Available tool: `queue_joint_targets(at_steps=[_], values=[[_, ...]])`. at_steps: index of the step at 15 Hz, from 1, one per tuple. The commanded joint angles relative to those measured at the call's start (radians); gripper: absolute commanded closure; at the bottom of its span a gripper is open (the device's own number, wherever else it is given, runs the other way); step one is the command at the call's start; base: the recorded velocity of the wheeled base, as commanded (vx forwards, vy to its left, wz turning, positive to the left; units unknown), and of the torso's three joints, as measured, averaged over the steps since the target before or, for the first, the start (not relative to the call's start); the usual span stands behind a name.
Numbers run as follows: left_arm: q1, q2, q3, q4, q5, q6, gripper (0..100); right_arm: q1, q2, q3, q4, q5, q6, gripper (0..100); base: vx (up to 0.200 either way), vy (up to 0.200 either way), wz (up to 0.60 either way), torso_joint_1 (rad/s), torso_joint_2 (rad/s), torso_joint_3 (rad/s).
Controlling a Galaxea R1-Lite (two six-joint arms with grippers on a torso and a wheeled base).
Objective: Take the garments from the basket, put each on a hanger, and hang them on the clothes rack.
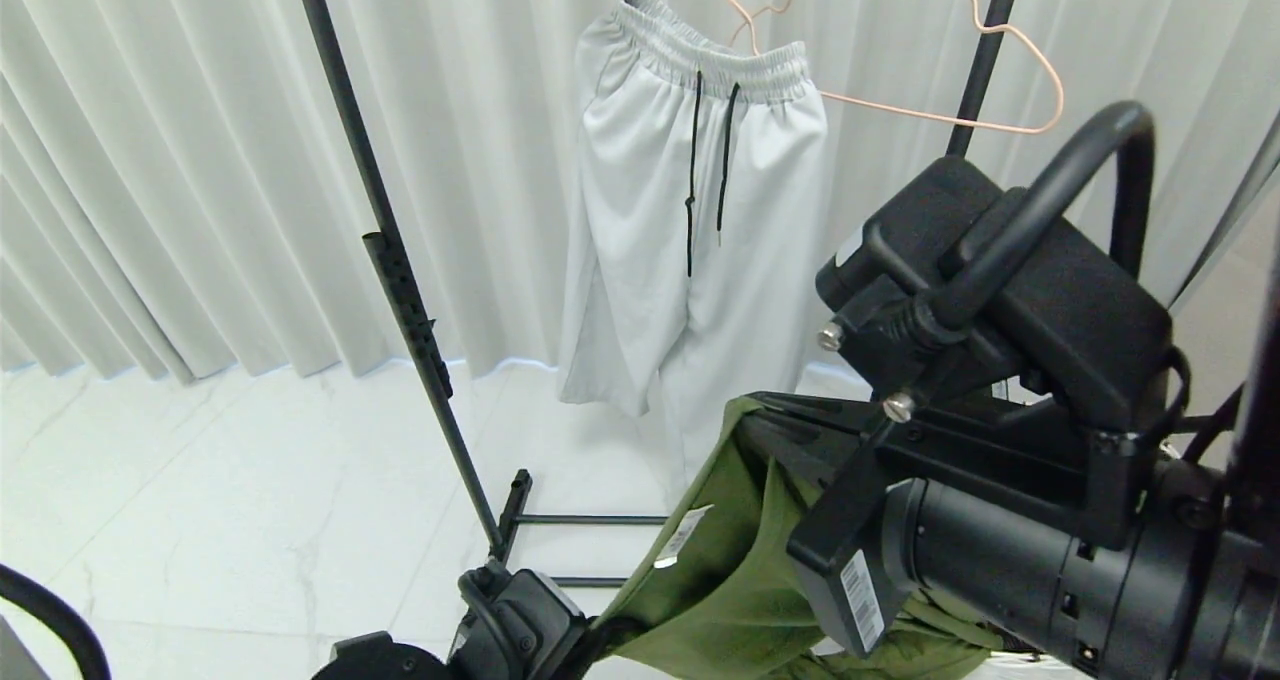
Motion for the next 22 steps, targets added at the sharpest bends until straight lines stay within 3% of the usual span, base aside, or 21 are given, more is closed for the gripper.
queue_joint_targets(at_steps=[1,3,5,6,8,9,11,13,15,17,19,22], values=[[-0.004,-0.029,0.015,-0.001,0.010,0.003,100,-0.018,-0.003,0.001,-0.004,0.001,0.000,100,0.000,0.000,0.00,0.000,0.00,0.000],[0.080,-0.149,-0.048,0.027,0.014,0.022,100,-0.087,0.001,-0.018,-0.023,0.003,0.000,100,0.000,0.000,0.00,0.000,0.00,0.000],[0.231,-0.287,-0.159,0.180,0.013,0.086,100,-0.154,0.008,-0.041,-0.070,0.003,-0.001,100,0.000,0.000,0.00,0.000,0.00,0.000],[0.269,-0.362,-0.243,0.314,0.013,0.086,100,-0.173,0.009,-0.054,-0.089,0.004,-0.001,100,0.000,0.000,0.00,0.000,0.00,0.000],[0.323,-0.520,-0.516,0.717,0.007,0.077,100,-0.213,0.011,-0.100,-0.105,0.018,-0.003,100,0.000,0.000,0.00,0.000,0.00,0.000],[0.324,-0.555,-0.650,0.870,0.004,0.065,100,-0.226,0.009,-0.131,-0.105,0.032,-0.007,100,0.000,0.000,0.00,0.000,0.00,0.000],[0.321,-0.577,-0.861,1.067,-0.018,0.062,100,-0.246,0.009,-0.202,-0.105,0.049,-0.020,100,0.000,0.000,0.00,0.000,0.00,0.000],[0.320,-0.566,-1.131,1.254,-0.094,0.063,100,-0.285,0.000,-0.269,-0.104,0.050,-0.066,100,0.000,0.000,0.00,0.000,0.00,0.000],[0.320,-0.534,-1.325,1.358,-0.131,0.068,100,-0.315,-0.028,-0.303,-0.099,0.050,-0.109,100,0.000,0.000,0.00,0.000,0.00,0.000],[0.312,-0.488,-1.457,1.372,-0.137,0.148,100,-0.351,-0.068,-0.331,-0.093,0.050,-0.167,100,0.000,0.000,0.00,0.000,0.00,0.000],[0.260,-0.499,-1.403,1.370,-0.133,0.212,100,-0.378,-0.121,-0.298,-0.079,0.050,-0.188,100,0.000,0.000,0.00,0.000,0.00,0.000],[0.169,-0.526,-1.322,1.369,-0.110,0.217,100,-0.381,-0.193,-0.196,-0.076,0.050,-0.190,100,0.000,0.000,0.00,0.000,0.00,0.000]])
